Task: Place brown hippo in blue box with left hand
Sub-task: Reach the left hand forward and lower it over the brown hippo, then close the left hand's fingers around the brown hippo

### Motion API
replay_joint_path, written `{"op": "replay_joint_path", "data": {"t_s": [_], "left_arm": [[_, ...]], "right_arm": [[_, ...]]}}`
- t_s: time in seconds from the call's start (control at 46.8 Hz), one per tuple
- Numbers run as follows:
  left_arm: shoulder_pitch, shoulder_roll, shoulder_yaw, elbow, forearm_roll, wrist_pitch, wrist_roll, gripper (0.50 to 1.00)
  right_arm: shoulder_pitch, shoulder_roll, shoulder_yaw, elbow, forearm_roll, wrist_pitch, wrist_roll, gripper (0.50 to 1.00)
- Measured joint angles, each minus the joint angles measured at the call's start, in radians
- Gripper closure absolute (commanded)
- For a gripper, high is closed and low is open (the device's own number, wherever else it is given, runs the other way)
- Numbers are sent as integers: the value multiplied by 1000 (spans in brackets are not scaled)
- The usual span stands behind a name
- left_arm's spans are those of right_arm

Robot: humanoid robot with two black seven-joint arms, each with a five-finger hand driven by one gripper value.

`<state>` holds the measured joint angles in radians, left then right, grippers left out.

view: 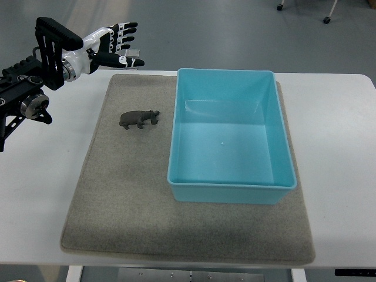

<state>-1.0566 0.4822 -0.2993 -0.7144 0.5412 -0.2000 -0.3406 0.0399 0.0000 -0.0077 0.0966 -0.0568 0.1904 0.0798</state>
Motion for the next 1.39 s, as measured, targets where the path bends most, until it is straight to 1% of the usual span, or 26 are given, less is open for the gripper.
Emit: {"op": "replay_joint_path", "data": {"t_s": [0.128,0.192,0.321,0.342,0.428,0.599,0.812,0.898,1.026,1.133,1.24,1.39], "left_arm": [[-4,19,1,-9,159,-15,0,523],[-5,42,2,-35,213,-20,0,523],[-9,92,20,-94,282,-23,0,514],[-13,97,28,-100,294,-24,0,508],[-38,102,69,-105,328,-28,0,508],[-50,102,107,-106,335,-84,2,506],[-47,101,109,-117,334,-133,9,506],[-51,101,110,-117,333,-137,10,506],[-66,99,119,-118,337,-140,38,506],[-104,100,195,-119,339,-142,64,508],[-152,103,280,-119,341,-142,66,508],[-171,105,305,-120,341,-142,68,508]], "right_arm": [[0,0,0,0,0,0,0,564],[0,0,0,0,0,0,0,564],[0,0,0,0,0,0,0,564],[0,0,0,0,0,0,0,564],[0,0,0,0,0,0,0,564],[0,0,0,0,0,0,0,564],[0,0,0,0,0,0,0,564],[0,0,0,0,0,0,0,564],[0,0,0,0,0,0,0,564],[0,0,0,0,0,0,0,564],[0,0,0,0,0,0,0,564],[0,0,0,0,0,0,0,564]]}}
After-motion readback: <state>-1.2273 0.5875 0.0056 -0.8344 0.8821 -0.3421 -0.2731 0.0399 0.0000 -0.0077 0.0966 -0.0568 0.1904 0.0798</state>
